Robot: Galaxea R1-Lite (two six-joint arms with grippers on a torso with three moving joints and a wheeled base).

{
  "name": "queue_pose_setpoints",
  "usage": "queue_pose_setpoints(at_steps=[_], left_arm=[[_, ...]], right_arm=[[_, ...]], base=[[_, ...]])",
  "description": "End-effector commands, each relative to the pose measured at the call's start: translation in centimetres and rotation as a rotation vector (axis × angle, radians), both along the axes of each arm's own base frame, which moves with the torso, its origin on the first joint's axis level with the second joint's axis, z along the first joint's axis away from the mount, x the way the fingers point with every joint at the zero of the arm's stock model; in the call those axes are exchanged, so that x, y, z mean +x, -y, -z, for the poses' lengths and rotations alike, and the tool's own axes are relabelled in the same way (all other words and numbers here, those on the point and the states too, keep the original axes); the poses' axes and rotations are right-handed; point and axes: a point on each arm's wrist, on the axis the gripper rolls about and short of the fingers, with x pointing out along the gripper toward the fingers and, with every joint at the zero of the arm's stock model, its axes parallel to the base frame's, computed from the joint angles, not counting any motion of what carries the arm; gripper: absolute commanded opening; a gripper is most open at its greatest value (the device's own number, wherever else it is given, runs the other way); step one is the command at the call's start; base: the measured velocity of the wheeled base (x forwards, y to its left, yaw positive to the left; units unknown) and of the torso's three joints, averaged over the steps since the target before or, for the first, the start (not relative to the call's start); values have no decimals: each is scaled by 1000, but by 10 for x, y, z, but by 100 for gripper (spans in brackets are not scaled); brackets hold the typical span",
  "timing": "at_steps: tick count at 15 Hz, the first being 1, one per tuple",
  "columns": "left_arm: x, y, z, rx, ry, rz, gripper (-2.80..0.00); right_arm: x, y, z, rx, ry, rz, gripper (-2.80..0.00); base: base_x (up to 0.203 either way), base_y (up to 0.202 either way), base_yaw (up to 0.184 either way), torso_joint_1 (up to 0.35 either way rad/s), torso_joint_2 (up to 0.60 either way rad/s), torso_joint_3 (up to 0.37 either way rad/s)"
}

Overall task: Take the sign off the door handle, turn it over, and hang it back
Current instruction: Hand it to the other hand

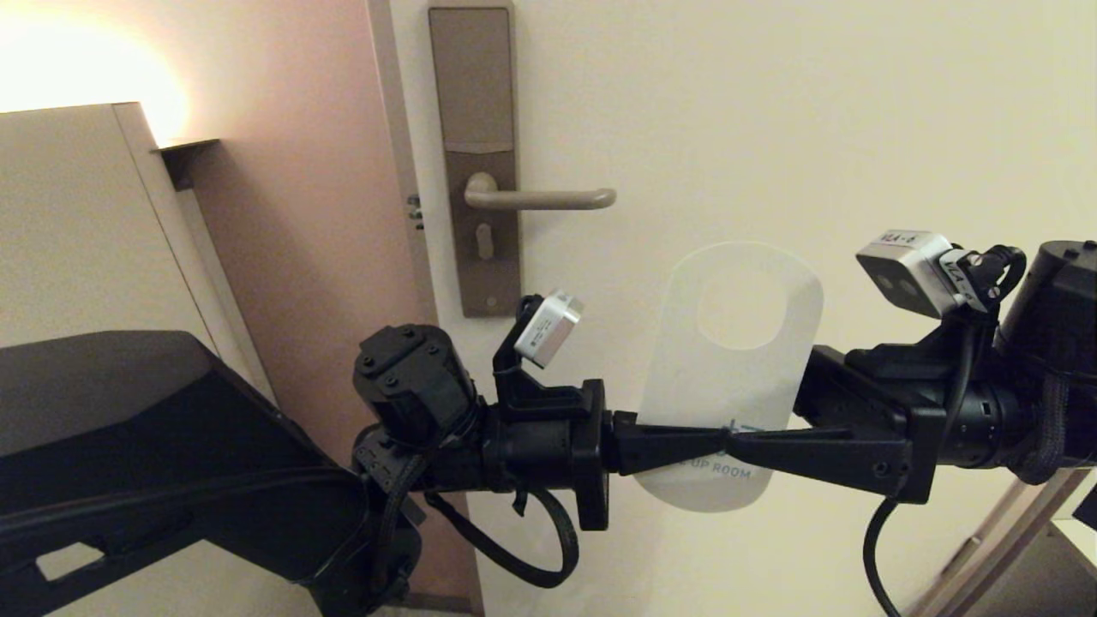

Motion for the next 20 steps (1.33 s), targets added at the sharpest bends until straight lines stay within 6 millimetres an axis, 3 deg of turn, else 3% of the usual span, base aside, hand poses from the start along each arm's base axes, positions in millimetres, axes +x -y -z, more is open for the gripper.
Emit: queue_pose_setpoints(at_steps=[1, 9, 10, 20], left_arm=[[-1, 0, -3, -30, 30, 7, -280], [-2, 0, -5, -36, 34, -4, -280], [-2, 0, -5, -37, 35, -4, -280], [-9, 7, -5, -43, 30, -2, -280]], right_arm=[[-1, -3, -1, 4, 11, -19, 0], [-2, -4, -1, -1, 40, -23, 0], [-2, -3, 0, -2, 42, -23, -280], [-3, -3, 0, -3, 41, -24, -280]], base=[[0, 0, 0, 0, 0, 0], [0, 0, 0, 0, 0, 0], [0, 0, 0, 0, 0, 0], [0, 0, 0, 0, 0, 0]])
